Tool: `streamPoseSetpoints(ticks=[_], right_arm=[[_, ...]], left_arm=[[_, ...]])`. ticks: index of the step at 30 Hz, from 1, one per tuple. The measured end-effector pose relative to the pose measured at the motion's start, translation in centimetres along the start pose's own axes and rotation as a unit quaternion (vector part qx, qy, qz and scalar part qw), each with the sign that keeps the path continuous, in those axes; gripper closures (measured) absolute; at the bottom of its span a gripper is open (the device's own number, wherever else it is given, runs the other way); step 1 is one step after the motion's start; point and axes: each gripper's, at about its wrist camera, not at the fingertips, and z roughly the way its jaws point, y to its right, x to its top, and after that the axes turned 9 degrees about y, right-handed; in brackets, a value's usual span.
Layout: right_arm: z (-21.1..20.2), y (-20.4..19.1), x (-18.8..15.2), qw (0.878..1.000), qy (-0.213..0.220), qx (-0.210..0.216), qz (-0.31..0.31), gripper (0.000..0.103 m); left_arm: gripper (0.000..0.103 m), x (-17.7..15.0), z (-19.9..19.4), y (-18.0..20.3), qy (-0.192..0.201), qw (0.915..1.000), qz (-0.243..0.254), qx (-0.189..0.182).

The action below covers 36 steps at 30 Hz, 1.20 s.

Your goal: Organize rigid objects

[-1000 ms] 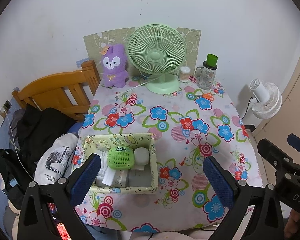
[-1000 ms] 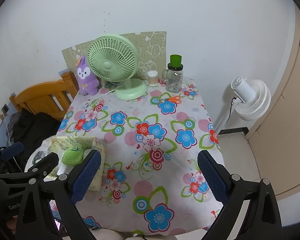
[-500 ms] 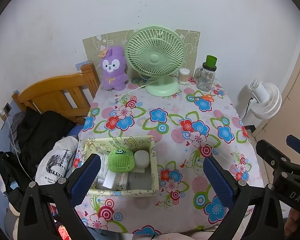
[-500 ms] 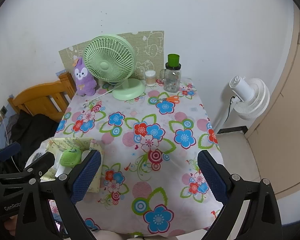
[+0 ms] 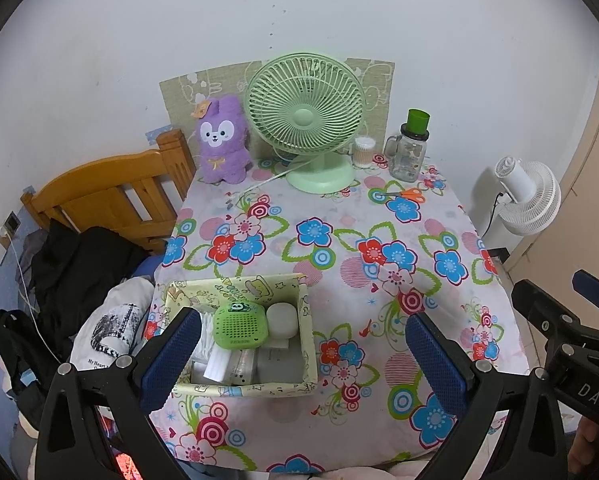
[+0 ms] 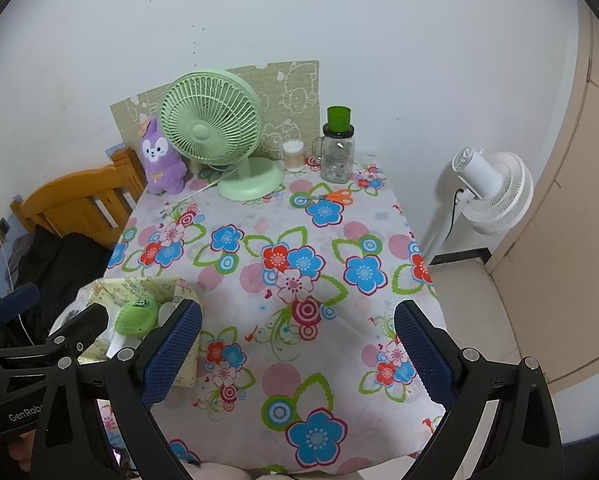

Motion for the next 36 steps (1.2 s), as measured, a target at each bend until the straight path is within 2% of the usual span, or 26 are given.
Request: streamPoseSetpoints(ticks=[13,36], right_arm=[[0.7,0.0,0.0,1.0,0.004,-0.002,0.012,0.005],[1.4,0.3,0.1,1.0,0.004,-0.007,0.008,0.005]], left_arm=[[0.0,0.0,0.4,-0.4,0.01,0.9999,0.006,-0.009],[0.0,0.2,1.5,0.2,0.004,0.9999,0.008,-0.01]])
